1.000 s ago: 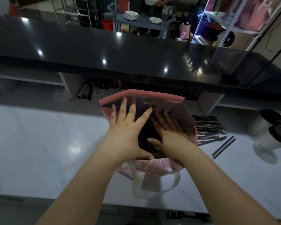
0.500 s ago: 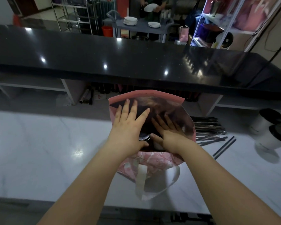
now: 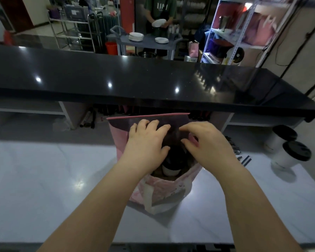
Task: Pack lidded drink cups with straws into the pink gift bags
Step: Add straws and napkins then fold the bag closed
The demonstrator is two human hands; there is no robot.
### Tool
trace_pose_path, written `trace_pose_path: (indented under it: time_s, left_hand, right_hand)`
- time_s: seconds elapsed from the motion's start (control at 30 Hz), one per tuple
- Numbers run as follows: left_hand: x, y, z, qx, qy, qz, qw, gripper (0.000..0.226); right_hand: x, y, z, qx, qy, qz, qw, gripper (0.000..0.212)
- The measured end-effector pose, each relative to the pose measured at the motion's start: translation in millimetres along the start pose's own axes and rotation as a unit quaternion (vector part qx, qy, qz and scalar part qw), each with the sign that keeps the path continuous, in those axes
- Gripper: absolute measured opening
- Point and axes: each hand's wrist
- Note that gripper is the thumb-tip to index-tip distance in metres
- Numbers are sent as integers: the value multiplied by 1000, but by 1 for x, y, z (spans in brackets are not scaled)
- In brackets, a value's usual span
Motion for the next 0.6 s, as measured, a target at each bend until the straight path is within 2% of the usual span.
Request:
trace_pose_path:
  time_s: [0.17,0.3,0.4,0.6]
  left_hand:
    - [28,47,-2,-5,-5,51,999,52]
    - [48,89,0,-20,5,86,996,49]
    - [59,120,7,-16,20,106,994,45]
    - [75,178,45,-7,-24,79,997,43]
  right_hand:
    - [-12,48,-29,-28,33,83,996,33]
    - [-21,77,-42,-20,68,99,993,32]
    - [-28,105,-49,-12,66,108,992,31]
    - [-43,175,-54,12,61,156,986,29]
Point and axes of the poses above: each hand's wrist, its own x-axis towards the middle knuckle, its own z-axis out of the palm, y = z × x, and after that the axes turned 4 degrees about y, right-handed
